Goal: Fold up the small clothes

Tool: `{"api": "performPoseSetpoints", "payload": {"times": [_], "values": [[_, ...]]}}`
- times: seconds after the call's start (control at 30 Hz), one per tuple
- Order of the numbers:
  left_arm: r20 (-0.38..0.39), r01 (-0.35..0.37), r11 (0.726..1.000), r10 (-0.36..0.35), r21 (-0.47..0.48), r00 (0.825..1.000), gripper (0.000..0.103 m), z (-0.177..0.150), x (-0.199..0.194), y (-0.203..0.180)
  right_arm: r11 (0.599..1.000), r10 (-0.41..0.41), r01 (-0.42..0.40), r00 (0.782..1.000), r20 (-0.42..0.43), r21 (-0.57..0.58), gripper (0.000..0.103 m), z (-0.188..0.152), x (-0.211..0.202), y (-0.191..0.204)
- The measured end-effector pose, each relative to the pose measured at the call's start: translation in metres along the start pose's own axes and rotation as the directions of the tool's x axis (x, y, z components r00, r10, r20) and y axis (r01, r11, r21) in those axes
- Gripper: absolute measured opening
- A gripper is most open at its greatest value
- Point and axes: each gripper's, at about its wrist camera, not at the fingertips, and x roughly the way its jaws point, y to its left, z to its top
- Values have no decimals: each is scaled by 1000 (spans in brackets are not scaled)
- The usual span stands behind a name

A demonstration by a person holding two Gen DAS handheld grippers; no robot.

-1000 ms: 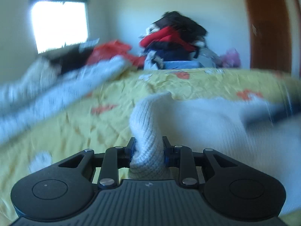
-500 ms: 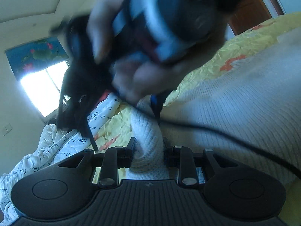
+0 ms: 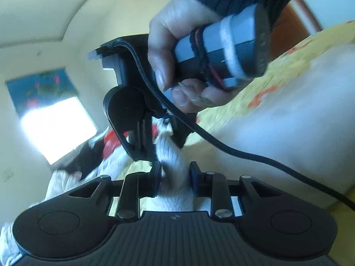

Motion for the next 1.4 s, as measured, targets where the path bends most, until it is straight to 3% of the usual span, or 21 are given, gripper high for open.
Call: {"api": "performPoseSetpoints", "payload": {"times": [0.17,0.33,0.4,0.47,0.6,0.63,0.67,0.7,0.73,0.8,0.83,0.87,0.93,1.0,1.07,1.1,1.17,1.27,1.33,1.37,1.4], "values": [[125,97,995,-94,-20,988,26,29,-31,-8,992,76,-89,987,140,90,22,-29,-58,-32],[250,157,985,-134,-75,959,28,36,-59,4,972,85,-138,960,268,189,22,-79,-118,-77],[294,209,974,-175,-90,940,38,27,-71,16,963,77,-152,947,313,223,22,-106,-141,-93],[321,276,957,-235,-85,917,79,16,-79,28,955,70,-163,937,343,249,22,-135,-159,-108],[328,318,948,-291,-31,899,81,7,-79,33,940,17,-143,927,375,311,21,-189,-176,-136],[328,388,922,-361,-17,873,80,6,-77,36,923,5,-152,923,384,353,21,-201,-176,-148],[303,484,875,-467,19,831,81,10,-75,37,909,-2,-159,923,384,385,21,-211,-174,-159],[266,577,813,-574,75,775,82,11,-73,35,898,1,-168,925,380,407,21,-218,-171,-167],[266,592,797,-601,123,754,82,9,-75,33,886,12,-185,926,376,426,21,-224,-166,-174],[299,512,834,-552,204,779,82,6,-82,19,871,44,-219,926,375,440,24,-232,-157,-183],[293,489,842,-539,230,790,82,9,-82,13,861,55,-234,925,376,451,31,-235,-155,-187],[276,481,843,-535,240,799,82,15,-80,8,853,54,-237,926,373,465,41,-236,-154,-189],[221,489,840,-537,237,814,82,21,-62,1,850,55,-250,917,395,463,47,-235,-155,-193],[186,464,850,-513,249,838,81,17,-59,-9,838,40,-269,899,437,475,75,-232,-162,-199],[178,418,861,-478,291,860,82,17,-51,-23,807,36,-306,879,475,505,86,-228,-166,-213],[199,386,867,-458,316,867,82,19,-50,-29,800,27,-308,876,482,515,86,-225,-167,-220],[231,369,866,-456,339,859,82,29,-48,-43,787,16,-299,885,466,540,86,-212,-160,-229],[249,375,849,-480,371,841,81,40,-45,-58,792,-5,-232,922,386,565,78,-189,-139,-236],[251,376,837,-494,398,833,76,46,-42,-68,827,-53,-156,935,350,540,54,-177,-130,-230],[256,389,829,-509,401,822,55,49,-41,-71,849,-64,-124,941,331,514,28,-174,-127,-227],[249,411,818,-530,403,810,48,53,-41,-74,868,-60,-112,943,326,483,28,-172,-128,-222]]}}
